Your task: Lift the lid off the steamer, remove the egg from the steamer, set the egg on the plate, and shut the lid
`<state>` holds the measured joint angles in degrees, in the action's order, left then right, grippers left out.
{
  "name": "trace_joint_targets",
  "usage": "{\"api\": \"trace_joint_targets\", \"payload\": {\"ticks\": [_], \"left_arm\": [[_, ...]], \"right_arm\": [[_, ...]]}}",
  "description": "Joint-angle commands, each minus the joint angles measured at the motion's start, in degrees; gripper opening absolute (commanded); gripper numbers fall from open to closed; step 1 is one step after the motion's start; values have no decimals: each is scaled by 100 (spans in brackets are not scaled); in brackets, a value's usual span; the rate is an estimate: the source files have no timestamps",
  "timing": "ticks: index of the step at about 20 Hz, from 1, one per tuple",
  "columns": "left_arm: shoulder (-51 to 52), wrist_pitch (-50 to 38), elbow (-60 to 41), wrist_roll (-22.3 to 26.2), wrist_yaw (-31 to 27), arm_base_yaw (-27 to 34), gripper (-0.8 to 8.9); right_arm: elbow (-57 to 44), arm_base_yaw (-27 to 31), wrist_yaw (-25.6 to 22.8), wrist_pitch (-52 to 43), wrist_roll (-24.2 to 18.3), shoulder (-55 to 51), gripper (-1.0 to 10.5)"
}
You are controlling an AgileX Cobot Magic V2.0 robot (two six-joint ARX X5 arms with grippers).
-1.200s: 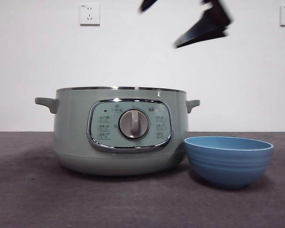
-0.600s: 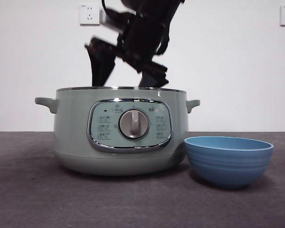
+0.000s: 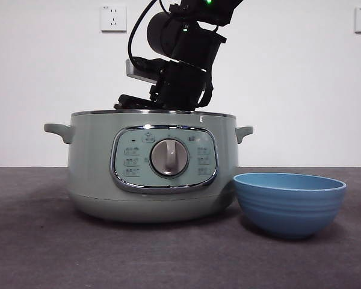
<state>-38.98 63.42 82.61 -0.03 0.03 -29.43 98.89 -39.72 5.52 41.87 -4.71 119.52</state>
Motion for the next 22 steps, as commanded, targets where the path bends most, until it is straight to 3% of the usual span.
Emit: {"api": "trace_joint_targets", "payload": {"ticks": [1,5,7,8,11,14,19,22], "left_arm": [[57,-247,74,-17,7,-11,-8],[57,-197,74,-15,7,-11,-8],[57,-195,74,-15,9,-11,-8],[57,-195,74,-15,7,-11,-8],[57,-199,74,9,7,-11,-8],[55,-247,74,9,9,-11,-8],[-146,-546,72,26,70,-11,-8],[-481,-822,74,33,544,-13,-8]], "right_arm": [[-15,4,13,-17,133,26,404],[-15,9,9,-77,258,31,267],[-15,35,26,-83,271,31,19],[-15,35,42,-116,271,31,-16],[-15,28,46,-275,271,-138,-16],[-15,28,33,-68,264,-1064,-16],[-20,225,-295,1635,70,-2953,-17],[-535,741,-249,2114,-28,-3460,-17]]}}
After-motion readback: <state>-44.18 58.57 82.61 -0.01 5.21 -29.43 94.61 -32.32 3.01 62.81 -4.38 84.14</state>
